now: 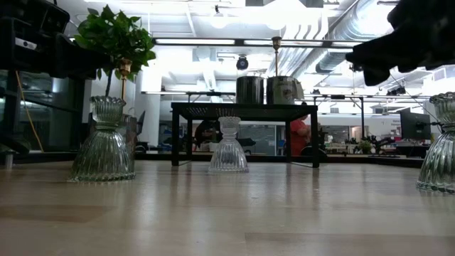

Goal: Pick & Place candle stick holders
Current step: Put the bottom gold candle holder on the shelf aligned with the other gold candle holder on the shelf

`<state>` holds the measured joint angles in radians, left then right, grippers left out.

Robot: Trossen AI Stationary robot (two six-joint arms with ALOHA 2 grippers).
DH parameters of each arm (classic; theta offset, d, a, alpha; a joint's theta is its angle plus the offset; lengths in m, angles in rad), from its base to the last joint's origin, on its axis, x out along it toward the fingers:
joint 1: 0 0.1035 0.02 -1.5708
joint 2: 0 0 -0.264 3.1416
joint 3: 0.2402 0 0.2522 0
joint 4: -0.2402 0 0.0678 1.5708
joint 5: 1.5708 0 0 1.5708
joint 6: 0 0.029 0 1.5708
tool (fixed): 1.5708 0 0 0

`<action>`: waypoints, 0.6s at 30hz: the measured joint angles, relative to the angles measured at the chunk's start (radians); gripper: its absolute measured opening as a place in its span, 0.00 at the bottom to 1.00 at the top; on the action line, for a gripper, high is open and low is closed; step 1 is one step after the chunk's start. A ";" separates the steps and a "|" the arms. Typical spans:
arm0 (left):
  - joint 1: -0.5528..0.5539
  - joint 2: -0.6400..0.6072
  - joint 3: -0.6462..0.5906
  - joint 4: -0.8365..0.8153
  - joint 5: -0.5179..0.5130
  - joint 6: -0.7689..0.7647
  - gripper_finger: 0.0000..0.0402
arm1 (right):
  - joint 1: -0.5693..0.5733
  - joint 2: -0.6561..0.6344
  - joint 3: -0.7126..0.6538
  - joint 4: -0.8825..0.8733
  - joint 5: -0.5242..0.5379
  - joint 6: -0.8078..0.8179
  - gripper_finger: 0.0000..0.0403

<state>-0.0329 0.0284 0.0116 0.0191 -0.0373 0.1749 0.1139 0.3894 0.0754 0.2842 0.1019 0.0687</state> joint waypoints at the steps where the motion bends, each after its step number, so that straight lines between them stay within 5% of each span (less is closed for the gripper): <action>1: 0.000 0.000 0.000 0.000 0.000 0.000 0.00 | 0.000 -0.012 -0.008 -0.002 0.001 -0.011 0.25; 18: 0.000 0.000 0.000 0.000 0.000 0.000 0.00 | 0.000 -0.088 -0.056 -0.067 0.028 -0.038 0.25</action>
<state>-0.0329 0.0284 0.0116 0.0191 -0.0376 0.1749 0.1135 0.3012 0.0196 0.2168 0.1294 0.0307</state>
